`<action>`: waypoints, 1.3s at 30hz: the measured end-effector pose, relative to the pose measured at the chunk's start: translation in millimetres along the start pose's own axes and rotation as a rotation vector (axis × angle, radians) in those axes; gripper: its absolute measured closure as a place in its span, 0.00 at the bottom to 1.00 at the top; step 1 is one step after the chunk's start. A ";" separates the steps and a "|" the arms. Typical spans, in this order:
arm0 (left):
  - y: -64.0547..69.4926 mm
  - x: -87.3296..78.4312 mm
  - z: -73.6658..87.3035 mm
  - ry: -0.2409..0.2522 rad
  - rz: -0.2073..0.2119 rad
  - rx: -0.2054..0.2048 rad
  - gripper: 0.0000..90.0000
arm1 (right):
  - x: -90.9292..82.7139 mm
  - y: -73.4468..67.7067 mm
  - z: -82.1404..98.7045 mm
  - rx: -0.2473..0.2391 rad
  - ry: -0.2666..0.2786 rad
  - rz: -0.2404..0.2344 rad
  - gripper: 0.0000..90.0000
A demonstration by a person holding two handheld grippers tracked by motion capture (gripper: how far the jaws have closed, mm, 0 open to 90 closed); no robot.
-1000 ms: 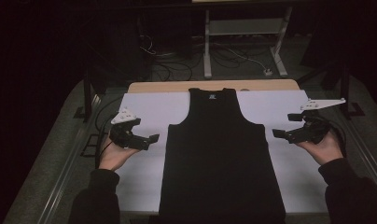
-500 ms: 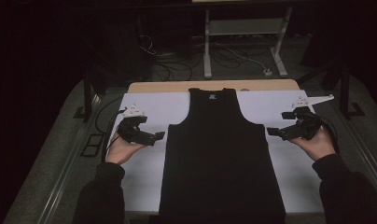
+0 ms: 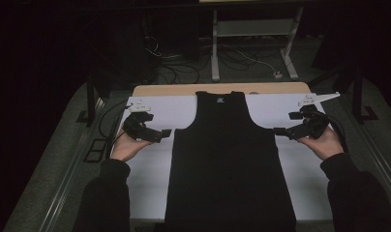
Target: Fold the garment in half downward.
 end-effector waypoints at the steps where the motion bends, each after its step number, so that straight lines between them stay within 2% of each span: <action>1: -1.0 1.0 -0.7 -0.003 -0.001 -0.003 0.00 | 1.0 0.9 -1.3 -0.002 -0.001 0.003 0.01; 6: -5.2 5.0 -4.7 0.006 0.000 -0.015 0.00 | 5.3 6.2 -6.1 0.001 -0.005 0.008 0.01; 11: -12.9 10.3 -6.9 -0.027 0.006 -0.022 0.00 | 11.8 12.8 -5.5 0.017 -0.017 0.017 0.01; 14: -17.4 12.5 -8.2 -0.021 0.003 -0.044 0.00 | 16.1 18.1 -5.0 0.026 -0.030 0.022 0.01; 19: -22.9 19.6 -7.7 -0.043 0.011 -0.046 0.00 | 23.5 27.1 -5.0 0.038 -0.048 0.024 0.01; 21: -23.7 22.6 -7.2 -0.055 0.021 -0.038 0.00 | 25.2 30.5 -5.3 0.046 -0.045 0.023 0.01; 29: -27.4 34.5 -3.5 -0.065 0.030 -0.047 0.00 | 28.4 44.1 -1.8 0.079 -0.041 0.034 0.01; 34: -30.3 43.8 0.8 -0.070 0.031 -0.065 0.00 | 32.4 52.5 4.6 0.095 -0.055 0.041 0.01; 39: -31.3 51.5 6.5 -0.099 0.044 -0.072 0.00 | 37.0 56.6 8.8 0.109 -0.062 0.038 0.01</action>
Point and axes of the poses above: each handheld gripper's, and its own axes: x roughly forward along the jaws, z roughly out of its underside, y roughly to its right, the point moved 2 cm from there along x, roughly forward along the jaws, and after that the axes turned 13 degrees about y, right-handed, at the moved point
